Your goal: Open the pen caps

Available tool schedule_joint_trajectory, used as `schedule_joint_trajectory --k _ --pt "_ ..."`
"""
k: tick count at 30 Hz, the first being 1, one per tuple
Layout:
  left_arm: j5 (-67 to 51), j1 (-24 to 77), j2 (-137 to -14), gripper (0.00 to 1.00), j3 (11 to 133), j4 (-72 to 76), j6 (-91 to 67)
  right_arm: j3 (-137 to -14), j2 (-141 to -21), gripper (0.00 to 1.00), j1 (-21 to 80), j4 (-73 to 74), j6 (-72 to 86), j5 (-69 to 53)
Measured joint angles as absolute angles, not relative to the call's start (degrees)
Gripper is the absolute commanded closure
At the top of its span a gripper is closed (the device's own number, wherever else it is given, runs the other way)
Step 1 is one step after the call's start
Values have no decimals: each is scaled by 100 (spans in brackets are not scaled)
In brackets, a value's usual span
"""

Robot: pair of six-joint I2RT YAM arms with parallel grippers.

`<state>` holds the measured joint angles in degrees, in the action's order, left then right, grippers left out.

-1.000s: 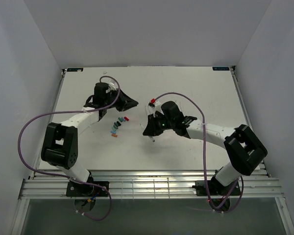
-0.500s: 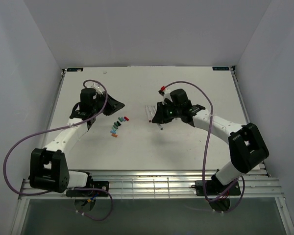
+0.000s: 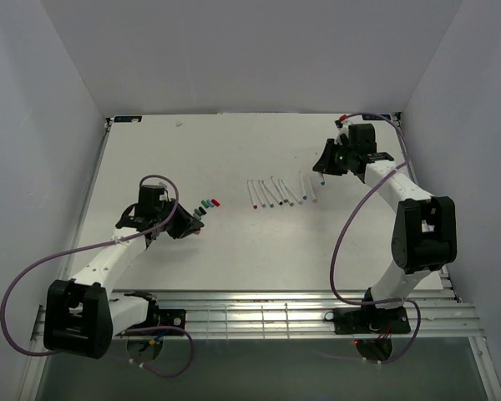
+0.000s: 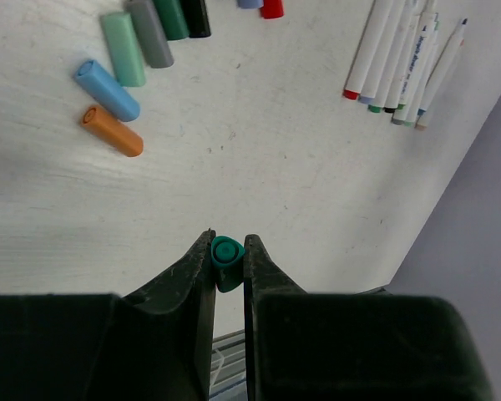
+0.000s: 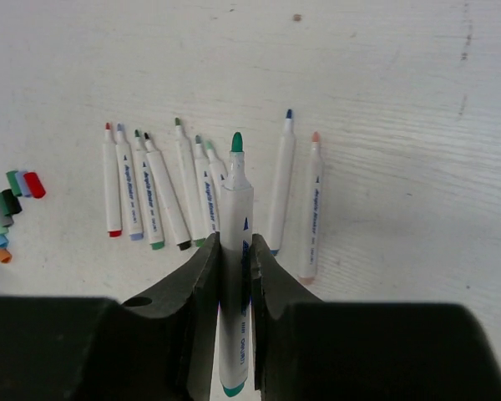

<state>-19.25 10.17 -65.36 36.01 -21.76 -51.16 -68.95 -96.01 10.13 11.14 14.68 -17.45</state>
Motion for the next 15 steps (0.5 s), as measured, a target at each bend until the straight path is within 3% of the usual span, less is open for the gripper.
schedule_joint_trajectory --k 15 --pt "-1647 829 -7349 100 3439 -2530 -5304 -7279 -10280 92 449 1365 1109 -1507"
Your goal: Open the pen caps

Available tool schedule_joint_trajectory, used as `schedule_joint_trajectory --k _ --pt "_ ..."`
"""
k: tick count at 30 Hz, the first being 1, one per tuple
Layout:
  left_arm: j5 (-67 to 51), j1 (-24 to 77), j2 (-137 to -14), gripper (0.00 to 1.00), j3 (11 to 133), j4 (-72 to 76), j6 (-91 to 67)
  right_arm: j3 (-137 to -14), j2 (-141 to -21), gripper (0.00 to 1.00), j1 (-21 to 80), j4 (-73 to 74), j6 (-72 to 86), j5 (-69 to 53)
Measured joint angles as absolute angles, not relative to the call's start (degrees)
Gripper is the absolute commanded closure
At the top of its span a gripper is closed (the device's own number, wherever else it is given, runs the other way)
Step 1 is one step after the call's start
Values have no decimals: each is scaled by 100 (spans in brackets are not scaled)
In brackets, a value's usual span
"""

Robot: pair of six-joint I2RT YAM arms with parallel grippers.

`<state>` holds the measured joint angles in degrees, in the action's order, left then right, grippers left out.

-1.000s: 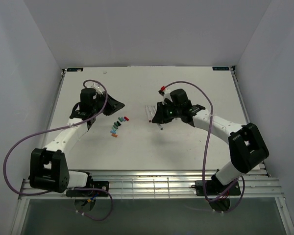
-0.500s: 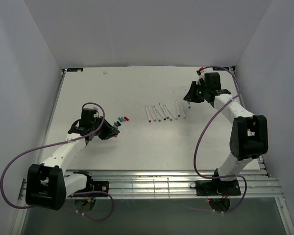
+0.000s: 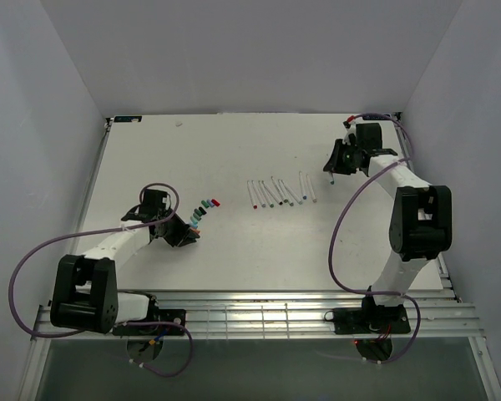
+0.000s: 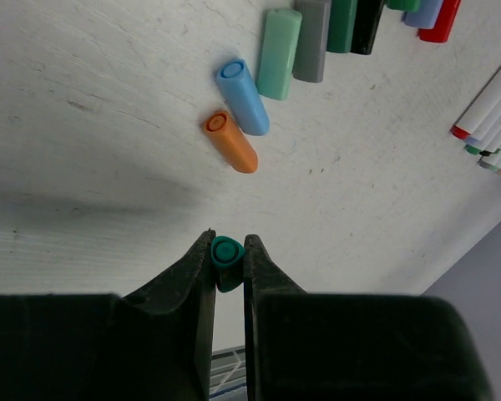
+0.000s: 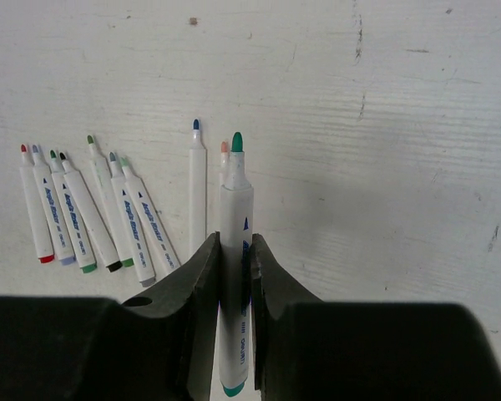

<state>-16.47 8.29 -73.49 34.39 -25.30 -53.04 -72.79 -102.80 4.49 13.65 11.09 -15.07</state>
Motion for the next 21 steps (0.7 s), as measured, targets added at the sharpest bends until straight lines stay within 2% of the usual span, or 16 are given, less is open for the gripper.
schedule_joint_trajectory --k 6,15,17,21 --pt "-1627 711 -7697 98 3409 -2493 -5310 -7511 -10455 92 447 1354 1046 -1505" --pt "-1806 556 -8088 86 3463 -2318 -5349 -7540 -10709 92 438 1361 976 -1496" --pt "-1863 523 -8136 80 3476 -2272 -5352 -7566 -10748 92 425 1358 956 -1500" --pt "-1905 471 -8169 75 3489 -2233 -5349 -7614 -10868 92 412 1356 899 -1509"
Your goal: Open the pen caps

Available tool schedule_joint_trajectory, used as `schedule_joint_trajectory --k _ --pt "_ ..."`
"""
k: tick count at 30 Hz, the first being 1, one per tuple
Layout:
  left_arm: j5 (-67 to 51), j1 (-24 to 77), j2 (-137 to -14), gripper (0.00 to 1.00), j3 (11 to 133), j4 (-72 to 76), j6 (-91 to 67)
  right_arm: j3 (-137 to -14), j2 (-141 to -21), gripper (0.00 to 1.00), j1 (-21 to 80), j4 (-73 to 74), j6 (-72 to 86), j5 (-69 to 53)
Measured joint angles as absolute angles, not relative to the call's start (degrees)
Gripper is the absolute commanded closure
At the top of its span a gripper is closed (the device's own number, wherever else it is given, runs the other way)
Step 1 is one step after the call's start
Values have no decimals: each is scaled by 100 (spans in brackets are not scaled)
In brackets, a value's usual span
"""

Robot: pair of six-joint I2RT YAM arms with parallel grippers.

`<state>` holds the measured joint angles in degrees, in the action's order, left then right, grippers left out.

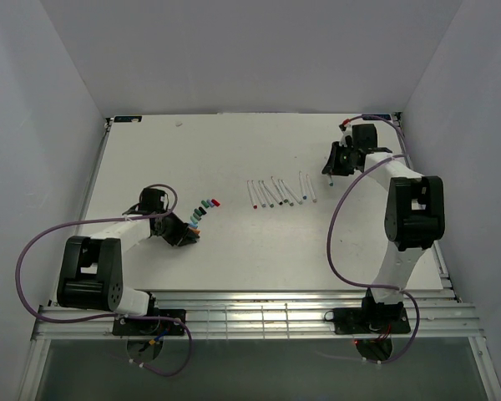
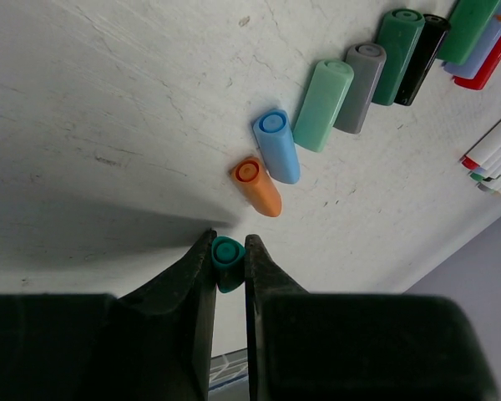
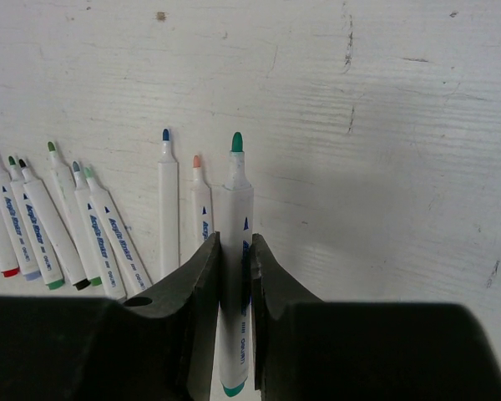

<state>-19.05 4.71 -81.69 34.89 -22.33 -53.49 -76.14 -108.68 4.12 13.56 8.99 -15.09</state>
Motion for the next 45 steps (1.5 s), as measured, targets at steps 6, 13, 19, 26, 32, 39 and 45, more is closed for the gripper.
schedule_joint_trajectory --k 6,13,19,26,32,39,45 --pt "-1885 421 -8169 62 3487 -2237 -5341 -7623 -11015 92 408 1361 849 -1511" --pt "-1942 399 -8152 52 3487 -2176 -5387 -7682 -11065 92 377 1356 829 -1557" --pt "-1946 386 -8106 50 3487 -2204 -5387 -7754 -11292 92 375 1347 799 -1726" --pt "-1927 386 -7929 48 3417 -2285 -5387 -7754 -11537 91 375 1358 792 -1885" --pt "-1984 386 -7638 42 3398 -2357 -5387 -7736 -11539 83 392 1352 792 -1966" --pt "-2106 386 -7393 31 3395 -2355 -5382 -7690 -11542 74 471 1354 786 -1966" --pt "-2206 386 -7096 26 3301 -2353 -5365 -7647 -11542 63 526 1356 742 -1962"
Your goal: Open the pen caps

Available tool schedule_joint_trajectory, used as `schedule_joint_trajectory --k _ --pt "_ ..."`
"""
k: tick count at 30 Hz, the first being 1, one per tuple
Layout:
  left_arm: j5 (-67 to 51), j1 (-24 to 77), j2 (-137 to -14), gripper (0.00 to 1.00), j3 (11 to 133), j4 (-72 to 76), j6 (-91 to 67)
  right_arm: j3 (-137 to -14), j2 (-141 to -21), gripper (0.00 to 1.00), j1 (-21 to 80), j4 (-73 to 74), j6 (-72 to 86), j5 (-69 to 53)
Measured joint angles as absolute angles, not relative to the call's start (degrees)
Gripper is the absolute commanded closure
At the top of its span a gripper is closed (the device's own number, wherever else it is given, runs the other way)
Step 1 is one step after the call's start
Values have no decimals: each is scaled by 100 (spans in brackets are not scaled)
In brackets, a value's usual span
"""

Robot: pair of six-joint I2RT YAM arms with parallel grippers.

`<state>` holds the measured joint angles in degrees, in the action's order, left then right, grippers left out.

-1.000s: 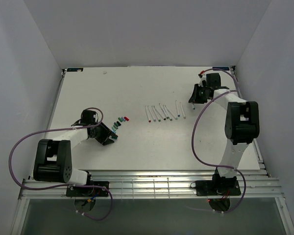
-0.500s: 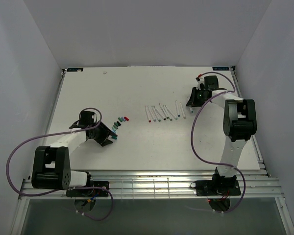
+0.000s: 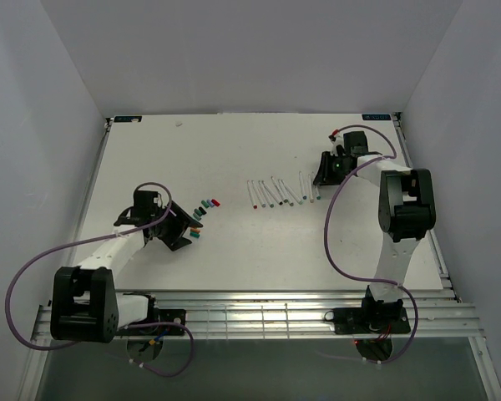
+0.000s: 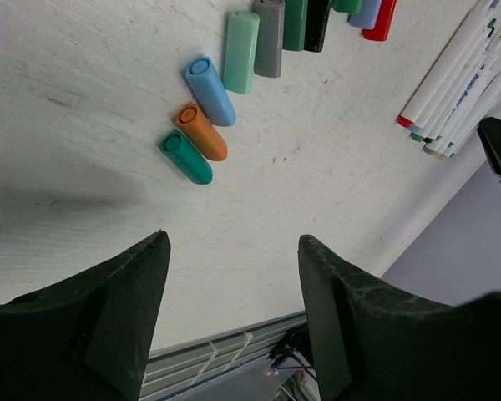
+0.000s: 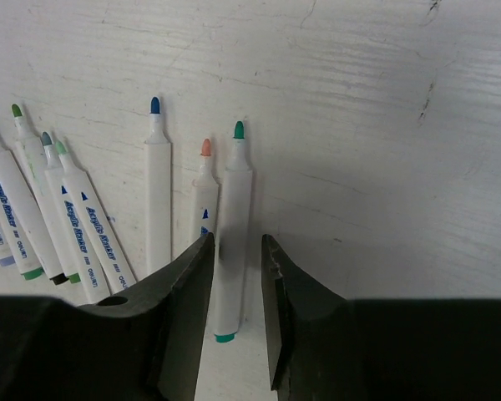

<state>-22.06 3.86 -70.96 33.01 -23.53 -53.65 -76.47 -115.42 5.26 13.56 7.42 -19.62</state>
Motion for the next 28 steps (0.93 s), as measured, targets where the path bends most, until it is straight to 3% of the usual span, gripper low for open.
schedule_joint_trajectory --k 12,14,15,16,25,28 --pt "-2390 386 -6650 24 3262 -2307 -5223 -7522 -11395 43 532 1365 786 -1780" --pt "-2506 386 -6606 24 3273 -2204 -5157 -7452 -11255 35 550 1476 873 -1590" --pt "-2613 386 -6602 24 3280 -2112 -5135 -7404 -11150 15 574 1549 915 -1457" --pt "-2722 386 -6608 23 3297 -2027 -5120 -7341 -11008 10 587 1647 1017 -1339" --pt "-3489 386 -6893 18 3487 -904 -5181 -6466 -9013 10 1197 2206 1240 -648" --pt "-3693 386 -6980 11 3472 -537 -5310 -5909 -8335 10 1570 2220 1308 -628"
